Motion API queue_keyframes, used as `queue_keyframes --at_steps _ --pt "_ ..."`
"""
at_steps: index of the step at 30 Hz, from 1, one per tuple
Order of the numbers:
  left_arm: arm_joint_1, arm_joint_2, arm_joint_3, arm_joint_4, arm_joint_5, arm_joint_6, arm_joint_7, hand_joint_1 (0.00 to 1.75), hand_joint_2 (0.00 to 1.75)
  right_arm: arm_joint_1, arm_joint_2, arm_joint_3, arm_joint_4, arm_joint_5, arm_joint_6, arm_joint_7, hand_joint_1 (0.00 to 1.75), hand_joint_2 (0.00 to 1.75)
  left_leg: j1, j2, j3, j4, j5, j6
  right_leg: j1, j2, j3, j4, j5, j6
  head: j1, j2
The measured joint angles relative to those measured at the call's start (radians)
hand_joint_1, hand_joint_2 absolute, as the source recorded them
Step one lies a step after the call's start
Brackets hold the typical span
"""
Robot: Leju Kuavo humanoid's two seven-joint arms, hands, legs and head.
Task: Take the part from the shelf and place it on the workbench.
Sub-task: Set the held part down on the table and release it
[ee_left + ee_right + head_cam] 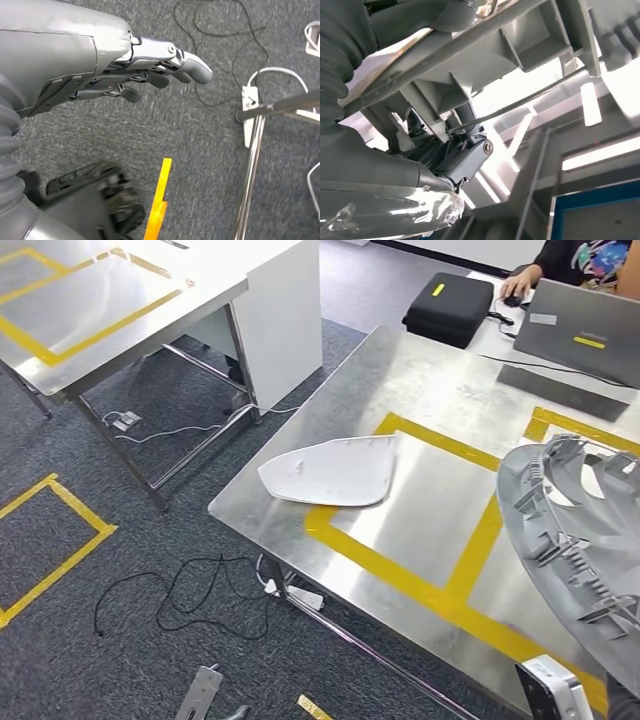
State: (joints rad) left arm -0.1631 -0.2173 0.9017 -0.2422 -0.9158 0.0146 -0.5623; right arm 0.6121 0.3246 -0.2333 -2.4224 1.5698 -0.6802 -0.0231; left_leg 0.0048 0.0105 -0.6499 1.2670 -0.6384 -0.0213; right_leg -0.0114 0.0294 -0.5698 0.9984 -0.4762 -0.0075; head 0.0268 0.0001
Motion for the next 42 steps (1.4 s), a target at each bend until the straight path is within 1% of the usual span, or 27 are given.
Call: queue_keyframes --at_steps 1,2,3,5,7,9,11,13,14,15,16,17,19,21,22,24,26,28,30,31,32,34,35,37,38,40,42 --pt "0.002 0.000 0.000 0.000 0.002 -0.006 -0.001 0.00 1.75 0.001 0.000 -0.006 0.005 0.000 0.000 0.007 1.62 1.75 0.000 -0.002 -0.008 0.010 0.011 0.003 0.002 0.014 0.000 0.000 0.001 -0.001 0.000 0.000" --pt "0.003 0.000 0.000 0.000 0.004 -0.010 -0.001 0.00 1.75 0.001 0.000 -0.011 0.009 0.000 0.000 0.013 1.62 1.75 -0.001 -0.005 0.004 -0.021 0.041 0.009 0.004 0.028 0.000 0.000 0.001 -0.001 0.000 0.000" --pt "0.003 0.001 0.000 0.000 0.005 -0.013 -0.002 0.00 1.75 0.002 0.000 -0.016 0.012 0.000 0.000 0.016 1.62 1.75 -0.002 -0.015 0.030 -0.081 0.081 0.016 0.005 0.042 0.001 0.001 0.002 -0.001 0.000 0.000" --pt "0.003 0.004 0.000 0.000 0.007 -0.017 -0.002 0.00 1.75 0.002 0.000 -0.022 0.018 0.000 0.000 0.022 1.62 1.75 -0.001 -0.066 0.087 -0.209 0.139 0.035 0.006 0.066 -0.001 0.002 0.003 0.002 0.001 0.000" --pt "0.003 0.007 0.000 0.000 0.009 -0.022 -0.003 0.00 1.75 0.002 0.000 -0.030 0.024 0.000 0.000 0.031 1.62 1.75 -0.003 -0.100 0.111 -0.265 0.148 0.044 0.001 0.088 -0.010 0.004 0.007 0.011 -0.001 0.000" --pt "0.003 0.006 0.000 0.000 0.013 -0.026 -0.004 0.00 1.75 0.004 0.000 -0.040 0.031 -0.001 0.000 0.041 1.62 1.75 -0.002 -0.084 0.114 -0.279 0.149 0.042 -0.004 0.108 -0.020 0.004 0.012 0.024 -0.005 0.000" --pt "0.001 0.004 0.000 0.000 0.020 -0.029 -0.006 0.00 1.75 0.007 0.000 -0.052 0.042 -0.010 0.000 0.046 1.62 1.75 0.003 -0.059 0.118 -0.293 0.157 0.044 -0.001 0.075 -0.039 0.031 -0.007 0.034 0.001 0.000" --pt "0.003 0.003 0.000 0.000 0.024 -0.034 -0.007 0.00 1.75 0.005 0.000 -0.066 0.059 -0.032 0.000 0.040 1.62 1.75 0.004 -0.028 0.121 -0.300 0.160 0.046 0.000 0.010 -0.088 0.132 -0.067 0.043 0.010 0.000" --pt "0.006 0.003 0.000 0.000 0.025 -0.036 -0.008 0.00 1.75 0.003 0.000 -0.075 0.067 -0.044 0.000 0.034 1.62 1.75 0.003 -0.012 0.121 -0.299 0.159 0.047 -0.002 -0.010 -0.120 0.201 -0.101 0.048 0.014 0.000" --pt "0.009 0.003 0.001 0.000 0.025 -0.037 -0.008 0.00 1.75 0.002 0.000 -0.084 0.076 -0.057 0.000 0.029 1.62 1.75 0.003 0.004 0.121 -0.299 0.158 0.047 -0.004 -0.019 -0.145 0.256 -0.121 0.052 0.015 0.000" --pt "0.011 0.003 0.001 0.000 0.025 -0.038 -0.008 0.00 1.75 0.002 0.000 -0.094 0.084 -0.070 0.000 0.024 1.62 1.75 0.003 0.019 0.121 -0.299 0.157 0.046 -0.007 -0.024 -0.154 0.281 -0.124 0.056 0.014 0.000" --pt "0.011 0.003 0.001 0.000 0.025 -0.039 -0.008 0.00 1.75 0.003 0.000 -0.104 0.093 -0.082 0.000 0.019 1.62 1.75 0.003 0.033 0.122 -0.299 0.155 0.044 -0.009 -0.029 -0.143 0.266 -0.107 0.060 0.015 0.000" --pt "0.011 0.002 0.001 0.000 0.025 -0.041 -0.008 0.00 1.75 0.003 0.000 -0.126 0.111 -0.113 0.000 0.002 1.62 1.75 0.003 0.057 0.128 -0.296 0.149 0.035 -0.014 -0.059 -0.068 0.135 -0.046 0.065 0.015 0.000" --pt "0.009 0.003 0.001 0.000 0.025 -0.043 -0.008 0.00 1.75 0.000 0.000 -0.149 0.134 -0.157 0.000 -0.026 1.62 1.75 -0.003 0.075 0.133 -0.291 0.141 0.024 -0.012 -0.093 -0.002 0.023 -0.017 0.059 0.015 0.000" --pt "0.008 0.004 0.001 0.000 0.025 -0.044 -0.008 0.00 1.75 -0.002 0.000 -0.162 0.147 -0.180 0.000 -0.042 1.62 1.75 -0.006 0.082 0.135 -0.288 0.139 0.019 -0.010 -0.101 0.009 0.004 -0.017 0.054 0.013 0.000" --pt "0.006 0.004 0.001 0.000 0.025 -0.046 -0.008 0.00 1.75 -0.001 0.000 -0.188 0.171 -0.215 0.000 -0.065 1.62 1.75 -0.007 0.096 0.139 -0.286 0.136 0.012 -0.007 -0.082 0.007 0.006 -0.018 0.038 0.009 0.000" --pt "0.003 0.003 0.001 0.000 0.025 -0.048 -0.008 0.00 1.75 0.001 0.000 -0.207 0.188 -0.226 0.000 -0.073 1.62 1.75 -0.002 0.071 0.132 -0.264 0.112 0.002 -0.008 -0.062 0.005 0.006 -0.015 0.025 0.006 0.000" --pt "0.003 0.003 0.000 0.000 0.025 -0.048 -0.008 0.00 1.75 0.000 0.000 -0.217 0.199 -0.229 0.000 -0.075 1.62 1.75 0.002 0.021 0.090 -0.165 0.050 -0.004 -0.010 -0.041 0.003 0.005 -0.011 0.014 0.004 0.000" --pt "0.007 0.003 0.001 0.000 0.025 -0.049 -0.008 0.00 1.75 -0.002 0.000 -0.223 0.209 -0.230 0.000 -0.076 1.62 1.75 0.002 0.002 0.024 -0.026 -0.008 -0.002 -0.006 -0.015 0.000 0.005 -0.009 0.009 0.003 0.000" --pt "0.009 0.004 0.001 0.000 0.025 -0.049 -0.008 0.00 1.75 -0.002 0.000 -0.226 0.213 -0.230 0.000 -0.076 1.62 1.75 0.001 0.000 0.002 0.013 -0.013 0.001 -0.004 -0.001 0.000 0.006 -0.009 0.008 0.002 0.000" --pt "0.009 0.004 0.001 0.000 0.025 -0.049 -0.008 0.00 1.75 -0.002 0.000 -0.229 0.217 -0.230 0.000 -0.076 1.62 1.75 0.000 -0.002 -0.003 0.014 0.004 0.006 -0.001 0.013 0.000 0.006 -0.008 0.007 0.002 0.000" --pt "0.009 0.004 0.001 0.000 0.025 -0.049 -0.008 0.00 1.75 -0.001 0.000 -0.233 0.223 -0.231 0.000 -0.077 1.62 1.75 -0.004 -0.017 0.034 -0.081 0.079 0.024 0.005 0.041 0.002 0.006 -0.007 0.006 0.002 0.000" --pt "0.008 0.006 0.001 0.000 0.025 -0.049 -0.008 0.00 1.75 -0.002 0.000 -0.235 0.227 -0.238 0.000 -0.082 1.62 1.75 -0.007 -0.041 0.060 -0.145 0.115 0.036 0.008 0.053 0.002 0.007 -0.007 0.007 0.002 0.000" --pt "0.007 0.008 0.000 0.000 0.025 -0.051 -0.008 0.00 1.75 -0.005 0.000 -0.241 0.242 -0.275 0.000 -0.109 1.62 1.75 -0.010 -0.080 0.097 -0.235 0.146 0.050 0.009 0.075 -0.004 0.011 -0.006 0.010 0.002 0.000" --pt "0.006 0.009 0.000 0.000 0.025 -0.053 -0.008 0.00 1.75 -0.005 0.000 -0.246 0.255 -0.303 0.000 -0.132 1.62 1.75 -0.010 -0.088 0.103 -0.252 0.144 0.052 0.009 0.084 -0.009 0.012 -0.004 0.014 0.001 0.000" --pt "0.004 0.007 0.000 0.000 0.025 -0.057 -0.008 0.00 1.75 -0.003 0.000 -0.263 0.285 -0.355 0.010 -0.180 1.62 1.75 -0.010 -0.078 0.109 -0.272 0.145 0.045 0.006 0.095 -0.010 0.004 0.003 0.022 -0.001 0.000" --pt "-0.002 0.005 -0.002 0.000 0.025 -0.060 -0.008 0.00 1.75 -0.012 -0.001 -0.297 0.317 -0.391 0.056 -0.232 1.62 1.75 -0.006 -0.074 0.115 -0.294 0.155 0.030 0.009 0.093 -0.003 -0.016 0.013 0.006 0.001 0.000"
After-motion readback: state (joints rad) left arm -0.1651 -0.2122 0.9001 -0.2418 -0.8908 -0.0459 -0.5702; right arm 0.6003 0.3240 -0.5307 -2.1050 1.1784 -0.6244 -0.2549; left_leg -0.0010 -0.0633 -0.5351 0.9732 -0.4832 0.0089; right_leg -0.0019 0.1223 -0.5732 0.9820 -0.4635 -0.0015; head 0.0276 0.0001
